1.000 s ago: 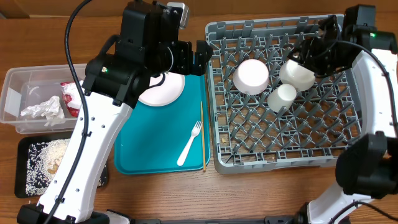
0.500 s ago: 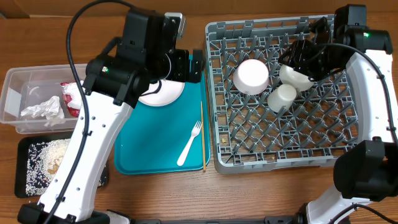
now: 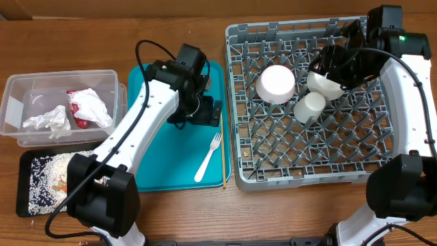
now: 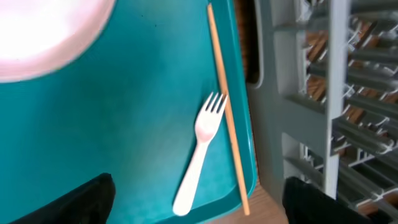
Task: Sort waste into correct bins and load items into the dishwasher
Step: 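Reach the left gripper to the white fork and grasp it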
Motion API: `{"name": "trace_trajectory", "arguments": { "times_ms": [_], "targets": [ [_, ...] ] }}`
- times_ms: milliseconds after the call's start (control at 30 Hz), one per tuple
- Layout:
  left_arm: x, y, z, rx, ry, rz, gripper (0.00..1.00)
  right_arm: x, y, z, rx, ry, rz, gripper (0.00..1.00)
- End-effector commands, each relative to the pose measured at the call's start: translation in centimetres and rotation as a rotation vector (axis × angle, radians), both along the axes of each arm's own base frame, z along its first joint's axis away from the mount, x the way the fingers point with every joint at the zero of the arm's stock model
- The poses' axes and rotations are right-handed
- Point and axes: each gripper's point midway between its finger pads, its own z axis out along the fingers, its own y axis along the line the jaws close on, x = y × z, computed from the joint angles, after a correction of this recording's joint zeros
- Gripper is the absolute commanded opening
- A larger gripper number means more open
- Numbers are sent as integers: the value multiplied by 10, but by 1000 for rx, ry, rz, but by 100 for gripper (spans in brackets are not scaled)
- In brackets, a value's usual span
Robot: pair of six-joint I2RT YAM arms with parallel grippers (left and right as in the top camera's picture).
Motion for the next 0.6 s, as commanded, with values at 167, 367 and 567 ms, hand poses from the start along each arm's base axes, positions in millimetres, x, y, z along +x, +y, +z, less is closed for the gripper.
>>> {"name": "trace_trajectory", "arguments": {
  "times_ms": [167, 367, 567],
  "targets": [
    [-34, 2, -62, 121, 173, -54, 55, 2, -4, 12, -26, -38, -6, 63],
    [-52, 9, -93, 141, 239, -55, 53, 2, -4, 12, -26, -39, -6, 64],
    [-63, 3, -109, 88, 257, -58, 48, 2, -4, 12, -26, -39, -6, 64]
  ]
}}
